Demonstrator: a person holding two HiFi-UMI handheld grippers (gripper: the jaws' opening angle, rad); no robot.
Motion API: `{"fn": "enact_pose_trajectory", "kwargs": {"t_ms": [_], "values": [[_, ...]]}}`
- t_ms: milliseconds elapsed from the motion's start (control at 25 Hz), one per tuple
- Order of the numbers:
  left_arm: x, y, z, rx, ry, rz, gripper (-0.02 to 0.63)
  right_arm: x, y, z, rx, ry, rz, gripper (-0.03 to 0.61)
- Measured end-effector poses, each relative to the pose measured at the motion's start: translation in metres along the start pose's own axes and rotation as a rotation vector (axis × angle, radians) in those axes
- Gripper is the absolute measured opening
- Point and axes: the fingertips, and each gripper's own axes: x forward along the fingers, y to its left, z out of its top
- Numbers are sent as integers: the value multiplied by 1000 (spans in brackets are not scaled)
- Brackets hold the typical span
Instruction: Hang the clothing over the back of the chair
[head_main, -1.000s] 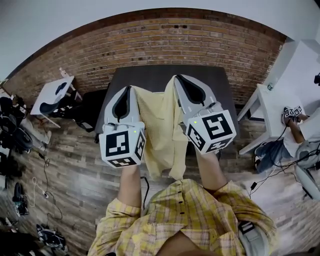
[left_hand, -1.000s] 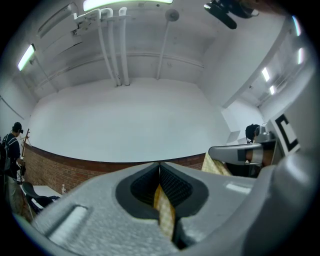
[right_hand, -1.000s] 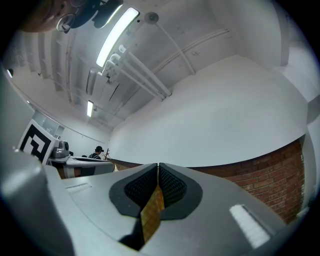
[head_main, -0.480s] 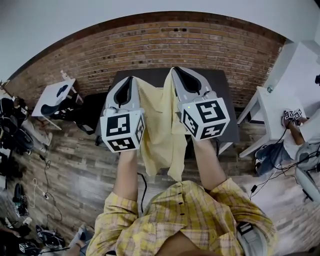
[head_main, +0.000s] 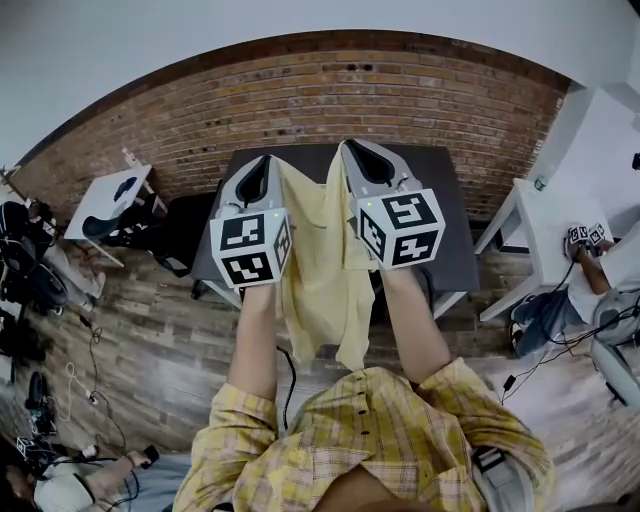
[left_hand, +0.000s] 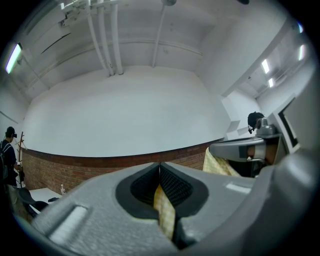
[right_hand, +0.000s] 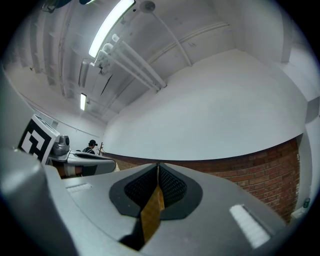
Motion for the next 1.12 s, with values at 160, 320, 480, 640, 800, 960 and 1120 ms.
{"fn": "enact_pose_trajectory", "kwargs": {"t_ms": [160, 320, 480, 640, 800, 960, 1120], "values": [[9, 5, -10, -10, 20, 0, 5, 9, 0, -10, 12, 20, 2, 15], [18, 6, -19, -36, 34, -1, 5, 16, -4, -20, 25, 41, -6, 15], [25, 4, -28, -43, 53, -9, 5, 21, -5, -33, 38, 61, -6, 15], [32, 3, -39, -45, 73, -14, 5, 26, -1, -45, 42, 82, -1, 15], [33, 0, -50, -50, 91, -18, 5, 26, 1, -56, 49, 100, 1, 15], [38, -2, -57, -50, 112, -24, 5, 28, 0, -64, 70, 114, 4, 15], [39, -6, -65, -47, 129, -32, 5, 28, 3, -74, 74, 133, 11, 15]]}}
